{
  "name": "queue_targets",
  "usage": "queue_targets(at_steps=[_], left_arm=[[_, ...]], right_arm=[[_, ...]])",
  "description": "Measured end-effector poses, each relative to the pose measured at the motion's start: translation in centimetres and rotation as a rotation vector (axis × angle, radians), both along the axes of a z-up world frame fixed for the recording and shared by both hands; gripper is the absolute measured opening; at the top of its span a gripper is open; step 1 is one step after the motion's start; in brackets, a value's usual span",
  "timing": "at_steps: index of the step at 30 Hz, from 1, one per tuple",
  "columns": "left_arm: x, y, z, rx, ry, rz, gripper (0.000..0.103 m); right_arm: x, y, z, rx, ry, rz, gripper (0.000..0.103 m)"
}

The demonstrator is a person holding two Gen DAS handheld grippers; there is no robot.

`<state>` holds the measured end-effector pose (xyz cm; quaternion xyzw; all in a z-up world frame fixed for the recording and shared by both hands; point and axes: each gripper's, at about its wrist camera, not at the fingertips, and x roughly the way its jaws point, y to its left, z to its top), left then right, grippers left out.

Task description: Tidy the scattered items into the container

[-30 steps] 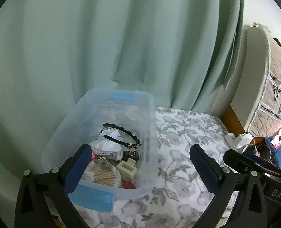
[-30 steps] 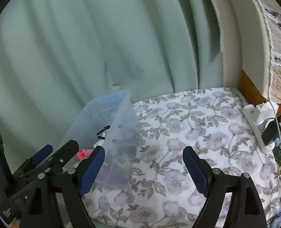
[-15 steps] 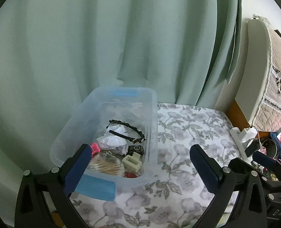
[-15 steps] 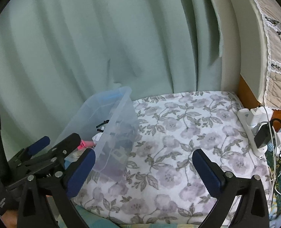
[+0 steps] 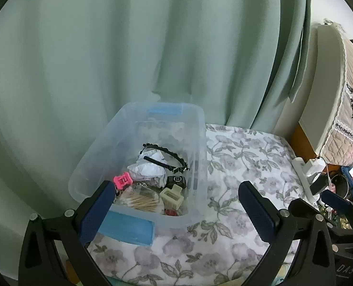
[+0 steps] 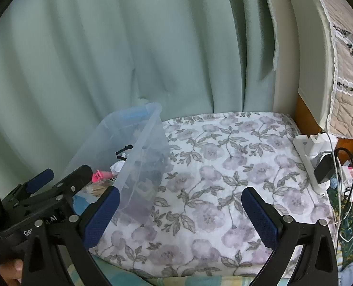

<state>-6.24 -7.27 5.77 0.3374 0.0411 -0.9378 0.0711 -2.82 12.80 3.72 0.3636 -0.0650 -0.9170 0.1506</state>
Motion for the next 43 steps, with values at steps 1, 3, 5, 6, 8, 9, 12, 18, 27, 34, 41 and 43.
queue_targets(at_steps=[1,3,5,6,8,9,12,18,27,34,41,43], left_arm=[[0.0,0.0,0.0,-0.005,0.001,0.001,0.103],[0.2,0.0,0.0,-0.022,-0.004,0.011,0.103],[0.2,-0.1,0.0,-0.034,-0.005,0.021,0.103],[0.3,-0.1,0.0,-0.039,-0.003,0.026,0.103],[0.5,-0.2,0.1,-0.043,-0.002,0.030,0.103],[0.5,-0.2,0.2,-0.044,0.000,0.029,0.103],[0.6,-0.4,0.3,-0.044,0.006,0.024,0.103],[0.9,-0.9,0.6,-0.039,0.023,0.017,0.103],[1.1,-1.1,0.8,-0.034,0.026,0.015,0.103],[1.6,-1.0,1.2,-0.041,0.036,0.029,0.103],[1.6,-1.2,1.3,-0.037,0.045,0.032,0.103],[1.6,-1.1,1.3,-0.039,0.043,0.033,0.103]], right_arm=[[0.0,-0.1,0.0,0.006,0.001,0.000,0.103],[0.1,-0.3,0.1,0.016,0.001,0.000,0.103],[0.1,-0.6,0.1,0.030,-0.001,-0.003,0.103],[0.2,-0.6,0.1,0.034,-0.001,-0.005,0.103],[0.3,-0.8,0.2,0.040,0.000,-0.007,0.103],[0.3,-0.8,0.3,0.043,0.001,-0.007,0.103],[0.5,-1.0,0.5,0.054,0.007,-0.009,0.103],[0.9,-1.3,0.9,0.054,0.020,-0.003,0.103],[1.3,-1.4,1.1,0.056,0.026,-0.004,0.103],[1.4,-1.5,1.2,0.053,0.025,-0.002,0.103],[1.6,-1.8,1.5,0.048,0.026,0.001,0.103],[1.6,-1.9,1.5,0.051,0.027,0.000,0.103]])
